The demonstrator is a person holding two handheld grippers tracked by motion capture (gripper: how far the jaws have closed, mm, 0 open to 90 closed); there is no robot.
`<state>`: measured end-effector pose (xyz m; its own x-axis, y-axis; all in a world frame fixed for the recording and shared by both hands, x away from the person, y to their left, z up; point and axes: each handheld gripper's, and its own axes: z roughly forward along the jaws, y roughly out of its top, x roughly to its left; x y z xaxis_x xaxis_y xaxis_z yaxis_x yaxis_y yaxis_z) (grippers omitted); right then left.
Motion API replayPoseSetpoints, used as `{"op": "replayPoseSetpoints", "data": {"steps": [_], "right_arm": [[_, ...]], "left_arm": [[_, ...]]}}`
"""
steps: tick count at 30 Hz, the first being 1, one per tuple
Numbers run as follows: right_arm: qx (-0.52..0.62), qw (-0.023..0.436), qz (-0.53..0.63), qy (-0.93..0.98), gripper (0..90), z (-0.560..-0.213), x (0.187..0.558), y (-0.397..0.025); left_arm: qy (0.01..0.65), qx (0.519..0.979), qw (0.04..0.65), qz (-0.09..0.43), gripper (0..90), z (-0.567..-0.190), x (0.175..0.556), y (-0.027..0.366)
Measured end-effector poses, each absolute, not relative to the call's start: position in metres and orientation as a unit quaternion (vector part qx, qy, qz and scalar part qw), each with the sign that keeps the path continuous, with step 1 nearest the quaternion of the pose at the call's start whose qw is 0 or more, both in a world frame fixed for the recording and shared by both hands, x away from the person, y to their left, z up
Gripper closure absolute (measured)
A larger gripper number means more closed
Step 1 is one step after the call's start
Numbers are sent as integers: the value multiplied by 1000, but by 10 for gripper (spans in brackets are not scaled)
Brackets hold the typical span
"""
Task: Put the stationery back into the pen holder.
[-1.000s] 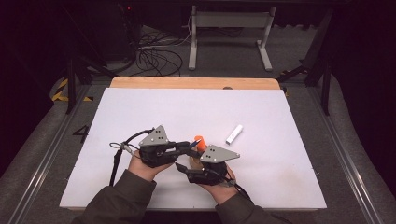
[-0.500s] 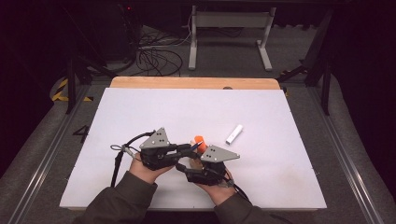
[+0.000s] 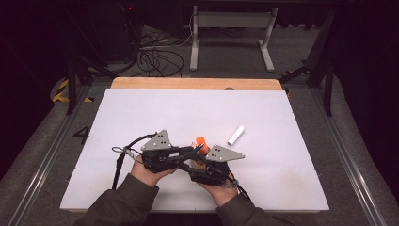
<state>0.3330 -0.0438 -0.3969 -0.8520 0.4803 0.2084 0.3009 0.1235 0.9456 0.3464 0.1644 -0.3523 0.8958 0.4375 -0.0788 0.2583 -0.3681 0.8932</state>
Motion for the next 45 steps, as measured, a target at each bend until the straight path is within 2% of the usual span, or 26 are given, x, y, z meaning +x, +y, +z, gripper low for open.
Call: {"op": "replayPoseSetpoints", "data": {"steps": [15, 20, 25, 32, 45], "right_arm": [[255, 48, 611, 748, 701, -400, 336, -45], [255, 26, 615, 746, 748, -402, 337, -46], [253, 27, 613, 747, 784, -402, 337, -45], [250, 44, 607, 753, 794, -401, 335, -44], [251, 76, 608, 750, 795, -394, 335, -53]], "left_arm": [[210, 825, 517, 84, 786, -352, 338, 170], [208, 827, 516, 81, 778, -352, 334, 173], [207, 826, 518, 77, 757, -351, 332, 175], [207, 826, 519, 77, 730, -349, 329, 178], [223, 818, 521, 97, 624, -345, 326, 189]]}}
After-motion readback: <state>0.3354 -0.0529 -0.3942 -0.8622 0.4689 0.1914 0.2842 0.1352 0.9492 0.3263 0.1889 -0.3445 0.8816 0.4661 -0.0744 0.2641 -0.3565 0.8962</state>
